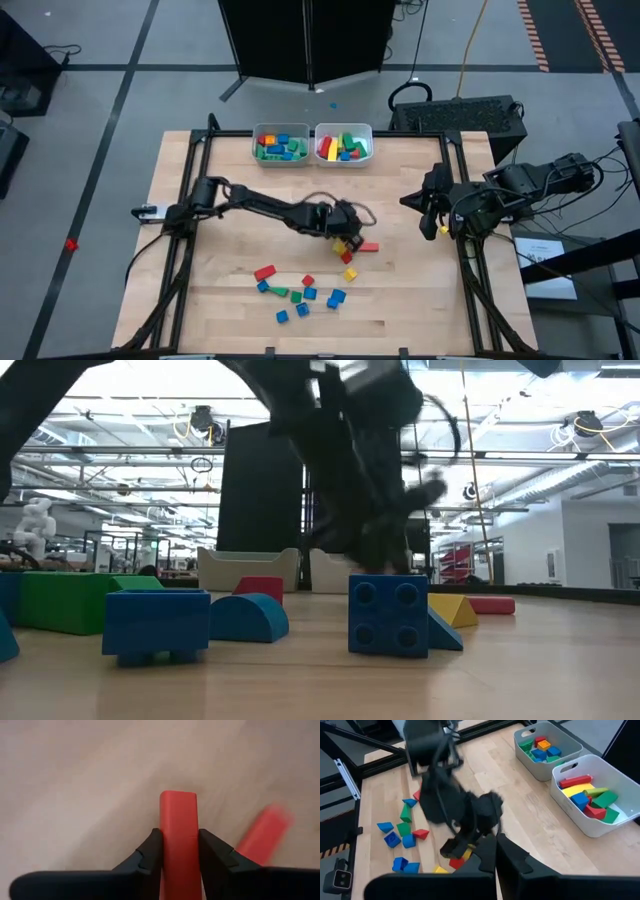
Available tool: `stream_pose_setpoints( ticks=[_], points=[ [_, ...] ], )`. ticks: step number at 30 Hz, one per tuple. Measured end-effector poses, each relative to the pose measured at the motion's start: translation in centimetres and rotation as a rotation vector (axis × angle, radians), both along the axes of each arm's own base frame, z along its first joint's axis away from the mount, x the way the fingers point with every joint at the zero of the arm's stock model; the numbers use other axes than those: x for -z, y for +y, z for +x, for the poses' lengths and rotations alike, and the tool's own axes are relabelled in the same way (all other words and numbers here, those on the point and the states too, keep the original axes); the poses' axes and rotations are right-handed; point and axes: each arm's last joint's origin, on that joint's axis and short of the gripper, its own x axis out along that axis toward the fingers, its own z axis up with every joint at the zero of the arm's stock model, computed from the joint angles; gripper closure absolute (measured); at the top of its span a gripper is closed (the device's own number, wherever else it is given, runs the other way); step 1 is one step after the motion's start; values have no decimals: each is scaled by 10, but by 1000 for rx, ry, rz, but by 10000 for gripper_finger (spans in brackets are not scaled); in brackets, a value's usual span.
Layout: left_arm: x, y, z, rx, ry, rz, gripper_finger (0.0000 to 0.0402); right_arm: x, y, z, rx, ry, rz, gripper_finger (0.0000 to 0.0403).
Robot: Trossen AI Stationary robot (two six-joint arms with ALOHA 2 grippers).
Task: Sort blocks by size
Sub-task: Put the orange rectangular block into the white bin
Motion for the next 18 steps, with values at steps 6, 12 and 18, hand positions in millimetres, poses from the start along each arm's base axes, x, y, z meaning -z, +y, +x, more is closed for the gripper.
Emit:
stream_pose_setpoints(
  ticks=[6, 12, 18],
  points=[
    [-50, 55, -8, -86, -86, 107, 316, -1, 0, 1, -17, -11, -23, 403],
    [-73, 127, -15, -214, -210, 135, 316, -1, 0, 1, -22, -10, -34, 403],
    [-78, 167, -17, -259, -327, 112, 316, -1, 0, 1, -31, -1, -49, 403]
  ],
)
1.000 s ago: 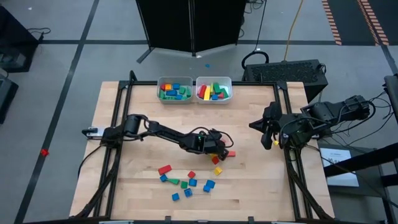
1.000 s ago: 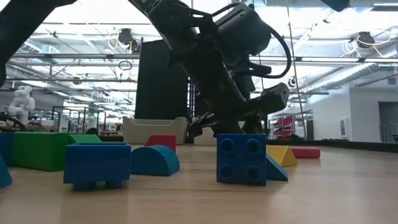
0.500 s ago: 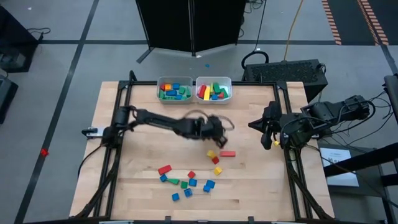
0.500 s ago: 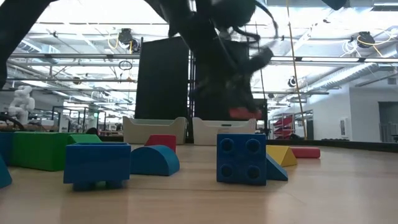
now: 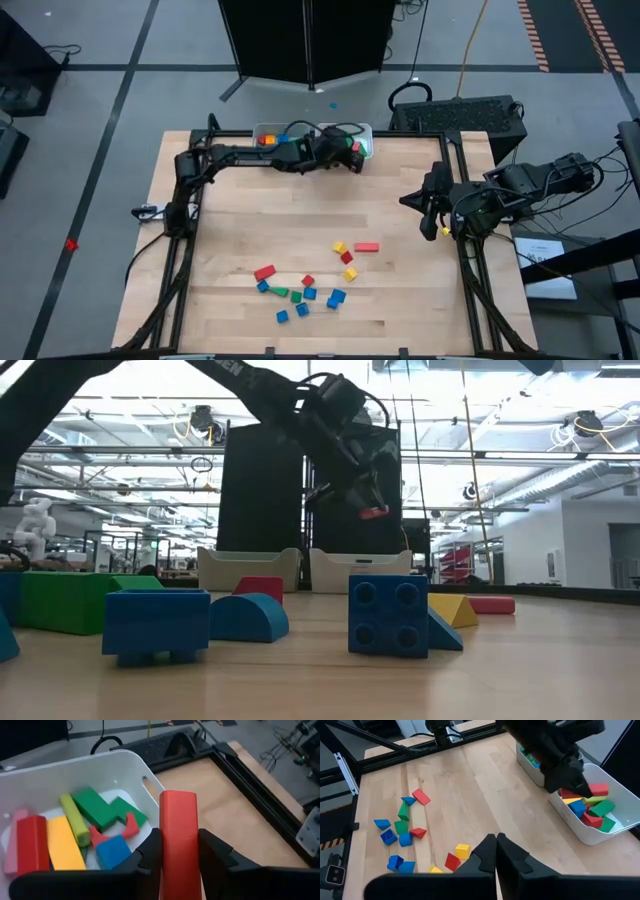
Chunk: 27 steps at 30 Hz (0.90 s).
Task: Sort blocks by size
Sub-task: Put the orange rectangular block into the white bin
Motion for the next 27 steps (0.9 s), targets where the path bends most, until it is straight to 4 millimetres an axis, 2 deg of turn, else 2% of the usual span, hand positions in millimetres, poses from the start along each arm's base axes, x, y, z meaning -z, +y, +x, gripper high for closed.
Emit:
stream_pose_setpoints(
  ticks=[12, 20, 24, 27],
  points=[
    [1, 35, -6, -85, -59, 30, 313, 0, 0, 0, -18, 7, -28, 403],
    [-2, 45, -8, -43, -17, 140, 193, 0, 0, 0, -14, 5, -22, 403],
    [-6, 48, -8, 11, -38, 168, 164, 0, 0, 0, -15, 6, -22, 403],
    [-11, 38, -5, 140, -97, 93, 159, 0, 0, 0, -14, 5, -21, 403]
  ],
)
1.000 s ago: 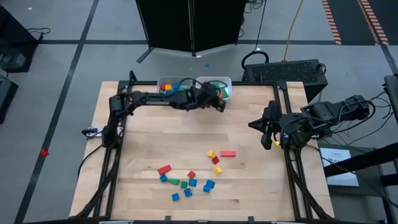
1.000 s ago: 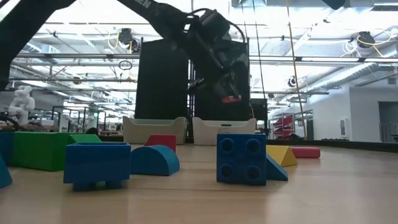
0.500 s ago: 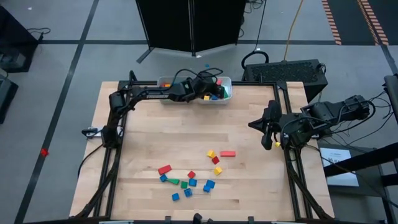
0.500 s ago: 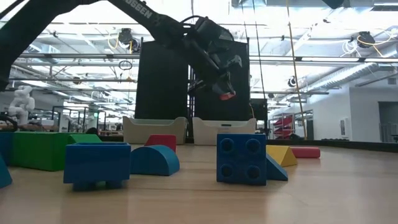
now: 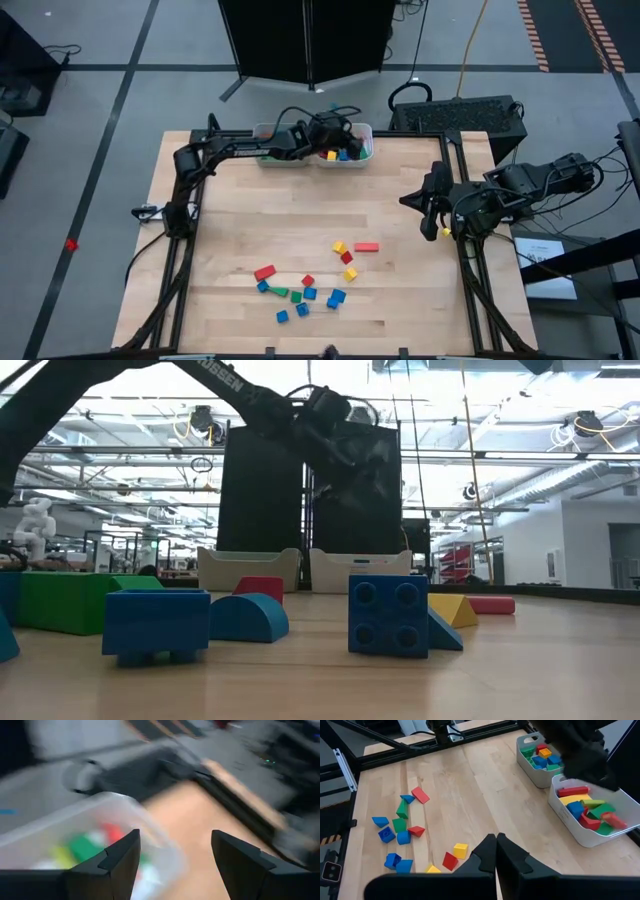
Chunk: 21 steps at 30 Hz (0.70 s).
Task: Sort blocks by size
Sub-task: Put the orange rectangular block into the white bin
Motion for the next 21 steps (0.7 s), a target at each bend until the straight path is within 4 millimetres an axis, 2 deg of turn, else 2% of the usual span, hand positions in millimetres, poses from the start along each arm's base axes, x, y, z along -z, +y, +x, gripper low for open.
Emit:
stream_pose_setpoints(
  ticks=[2, 5, 10, 14, 18, 21],
  points=[
    [-5, -16, 5, 131, -23, -32, 158, 0, 0, 0, 0, 0, 0, 403],
    [-1, -57, 16, 355, 20, -46, 157, 0, 0, 0, -1, 0, -2, 403],
    [19, -140, 27, 549, 193, 20, 156, 0, 0, 0, 2, -1, 2, 403],
    [47, -190, 36, 630, 225, 121, 156, -1, 0, 0, 4, -10, 8, 403],
    [74, -219, 45, 681, 228, 171, 156, -2, 0, 1, 4, -22, 14, 403],
    [95, -224, 50, 693, 223, 171, 156, -2, 0, 1, 14, -29, 31, 403]
  ],
)
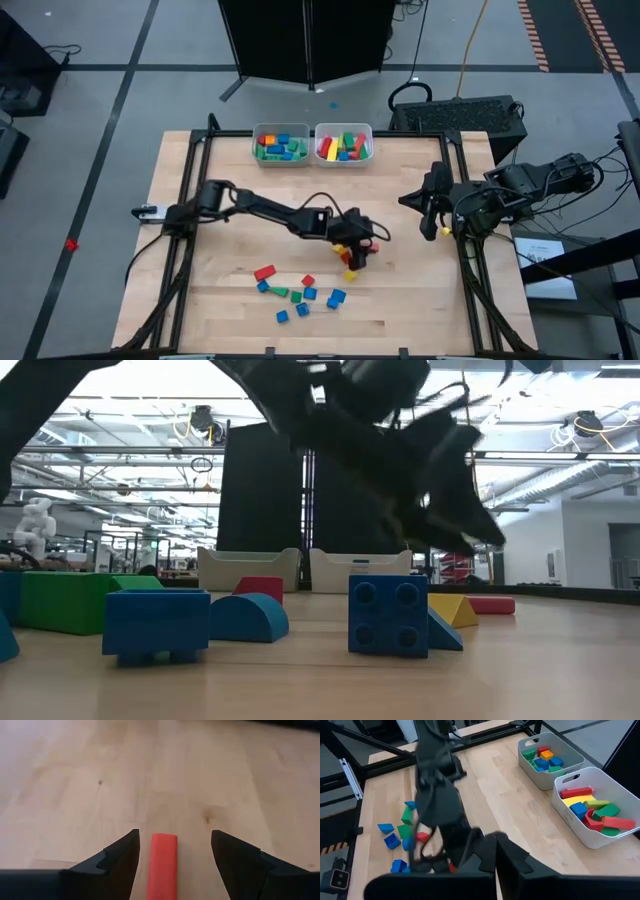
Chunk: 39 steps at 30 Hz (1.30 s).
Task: Sort blocks by size
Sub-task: Put the orange rectangular block into the white bin
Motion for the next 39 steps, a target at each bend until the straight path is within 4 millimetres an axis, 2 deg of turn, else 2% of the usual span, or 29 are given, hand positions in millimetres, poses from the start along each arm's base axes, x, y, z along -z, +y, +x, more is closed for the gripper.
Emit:
stream_pose_setpoints(
  ticks=[7, 11, 14, 18, 23, 25, 27, 32, 37, 39],
  points=[
    [42, -3, 1, 11, 104, 12, 156, 0, 0, 0, 13, -5, 21, 403],
    [55, -3, 0, 18, 155, 7, 167, 0, 0, 0, 19, -13, 33, 403],
    [60, -2, -3, 19, 197, 8, 209, -1, 0, 0, 26, -16, 44, 403],
    [57, 2, -3, -24, 208, -19, 303, 0, 0, 0, 24, -15, 47, 403],
    [39, 14, 0, -76, 187, -89, 311, 0, 0, 0, 24, -15, 47, 403],
    [26, 24, -1, -95, 189, -94, 311, 0, 0, 0, 24, -15, 47, 403],
    [3, 40, 1, -130, 128, -96, 311, 0, 0, 0, 24, -15, 47, 403],
    [-59, 95, -7, -250, -22, -83, 311, -1, 0, 1, 23, -15, 42, 403],
    [-92, 155, -28, -404, -74, 25, 311, -1, 0, 0, 20, -14, 36, 403],
    [-99, 181, -36, -462, -93, 53, 311, -1, 0, 0, 21, -14, 35, 403]
  ],
)
